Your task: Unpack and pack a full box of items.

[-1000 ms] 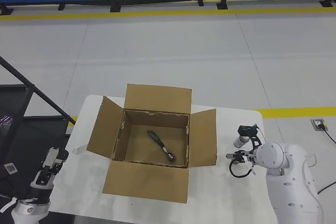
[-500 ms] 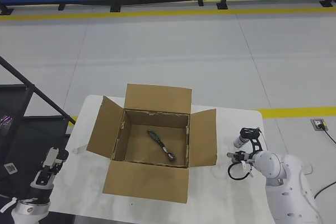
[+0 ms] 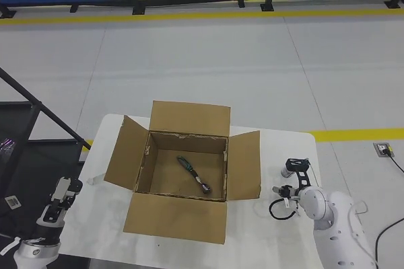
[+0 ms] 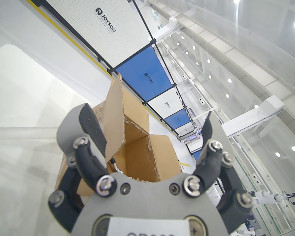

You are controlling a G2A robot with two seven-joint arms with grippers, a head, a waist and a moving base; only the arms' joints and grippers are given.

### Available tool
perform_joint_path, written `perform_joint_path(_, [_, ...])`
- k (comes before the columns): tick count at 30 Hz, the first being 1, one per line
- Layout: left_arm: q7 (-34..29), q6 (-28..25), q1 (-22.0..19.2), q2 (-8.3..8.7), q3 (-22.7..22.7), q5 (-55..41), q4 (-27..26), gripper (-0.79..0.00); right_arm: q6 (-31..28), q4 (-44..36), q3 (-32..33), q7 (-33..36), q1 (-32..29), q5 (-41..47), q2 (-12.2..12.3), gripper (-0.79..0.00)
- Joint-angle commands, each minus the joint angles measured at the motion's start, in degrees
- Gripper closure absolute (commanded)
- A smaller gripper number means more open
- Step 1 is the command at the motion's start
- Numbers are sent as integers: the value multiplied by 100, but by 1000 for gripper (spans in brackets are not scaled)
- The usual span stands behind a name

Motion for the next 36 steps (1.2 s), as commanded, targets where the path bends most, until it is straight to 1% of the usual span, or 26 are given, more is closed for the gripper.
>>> perform_joint_path(1, [0,0,0,0,0,0,0,-785,16,27,-9,-17,6,25,3,-542])
perform_joint_path(2, [0,0,0,0,0,0,0,-785,16,38,-12,-27,6,37,7,-428])
perform_joint_path(3, [0,0,0,0,0,0,0,-785,18,50,-11,-38,7,59,10,-376])
perform_joint_path(5, [0,0,0,0,0,0,0,-785,11,71,-13,-54,10,107,16,-348])
perform_joint_path(8, [0,0,0,0,0,0,0,-785,17,98,-31,-97,14,140,24,-329])
perform_joint_path(9, [0,0,0,0,0,0,0,-785,23,103,-36,-103,16,149,27,-292])
perform_joint_path(11, [0,0,0,0,0,0,0,-785,-7,36,-36,-115,4,195,36,-179])
perform_joint_path(12, [0,0,0,0,0,0,0,-785,-29,-39,-21,-120,-18,227,42,-55])
perform_joint_path(13, [0,0,0,0,0,0,0,-785,-48,-98,-6,-113,-42,237,48,0])
perform_joint_path(17, [0,0,0,0,0,0,0,-785,-251,-783,167,-13,-248,430,93,0])
perform_joint_path(20, [0,0,0,0,0,0,0,-785,-307,-1655,308,91,-511,567,124,0])
perform_joint_path(22, [0,0,0,0,0,0,0,-785,-260,-2413,386,159,-683,618,141,0])
perform_joint_path(26, [0,0,0,0,0,0,0,-785,-39,-3397,315,210,-756,726,141,0])
perform_joint_path(29, [0,0,0,0,0,0,0,-785,144,-3915,82,177,-699,793,127,0])
perform_joint_path(31, [0,0,0,0,0,0,0,-785,231,-4118,-193,165,-609,797,113,0])
perform_joint_path(34, [0,0,0,0,0,0,0,-785,381,-4164,-731,129,-361,632,82,0])
perform_joint_path(36, [0,0,0,0,0,0,0,-785,570,-4049,-1165,48,-127,473,43,0])
